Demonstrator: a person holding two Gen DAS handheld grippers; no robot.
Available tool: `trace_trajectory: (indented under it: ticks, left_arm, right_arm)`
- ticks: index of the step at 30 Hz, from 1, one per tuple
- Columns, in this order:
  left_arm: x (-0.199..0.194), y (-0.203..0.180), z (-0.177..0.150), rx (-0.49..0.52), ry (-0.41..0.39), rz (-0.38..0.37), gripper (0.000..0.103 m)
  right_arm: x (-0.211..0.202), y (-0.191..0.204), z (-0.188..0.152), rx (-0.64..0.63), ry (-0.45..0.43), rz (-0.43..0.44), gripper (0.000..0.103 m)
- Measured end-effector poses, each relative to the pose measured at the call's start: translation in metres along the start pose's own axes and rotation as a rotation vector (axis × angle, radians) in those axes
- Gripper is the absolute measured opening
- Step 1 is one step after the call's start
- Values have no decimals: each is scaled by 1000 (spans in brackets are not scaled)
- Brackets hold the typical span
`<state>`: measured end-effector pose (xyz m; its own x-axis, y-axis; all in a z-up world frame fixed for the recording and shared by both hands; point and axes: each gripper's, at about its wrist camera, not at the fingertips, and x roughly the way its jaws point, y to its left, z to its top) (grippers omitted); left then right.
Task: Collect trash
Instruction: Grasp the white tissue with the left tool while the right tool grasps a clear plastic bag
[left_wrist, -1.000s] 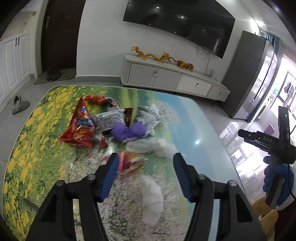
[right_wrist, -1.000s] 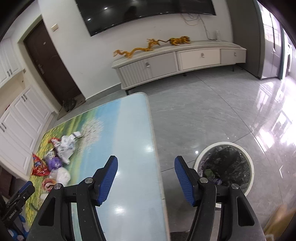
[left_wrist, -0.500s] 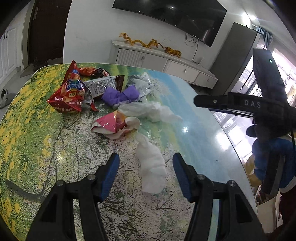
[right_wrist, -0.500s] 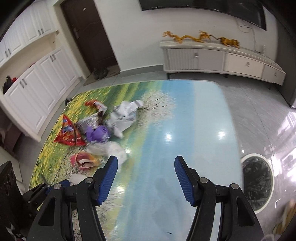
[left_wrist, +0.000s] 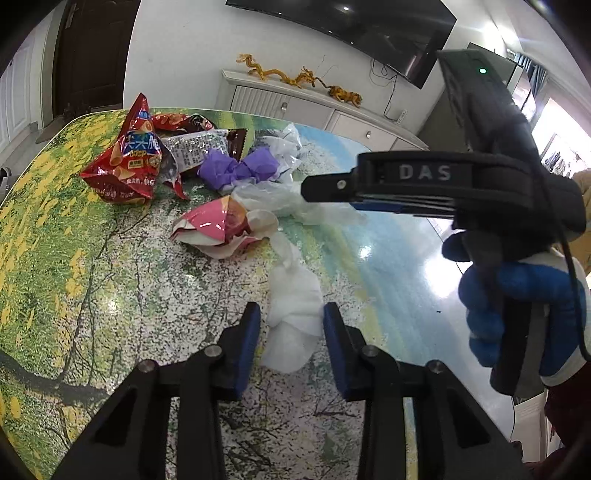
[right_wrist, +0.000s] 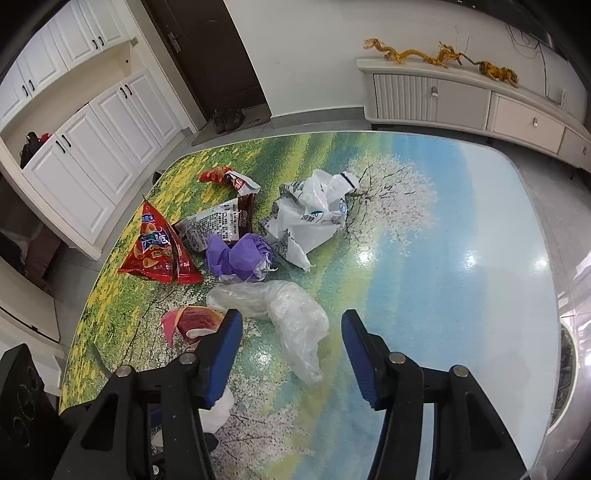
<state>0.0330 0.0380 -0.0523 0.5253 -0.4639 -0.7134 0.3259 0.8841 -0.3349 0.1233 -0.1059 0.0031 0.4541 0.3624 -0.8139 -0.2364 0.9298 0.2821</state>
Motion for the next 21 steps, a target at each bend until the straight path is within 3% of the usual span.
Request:
trace_trajectory:
  ticks: [3, 6, 11, 21]
  left_arm:
    - [2, -2, 1, 10, -4, 0, 29]
    - [3, 2, 1, -10, -6, -11, 24]
    - [0, 5, -1, -26, -4, -20, 19]
    - [-7, 4, 1, -56, -16, -3, 17]
  right_arm:
    - [7, -3, 0, 8, 4, 23, 34]
    - [9, -3, -1, -6, 2, 28, 29]
    - [1, -3, -5, -39, -24, 19, 26]
    - [-36, -38, -17, 49, -99, 5, 26]
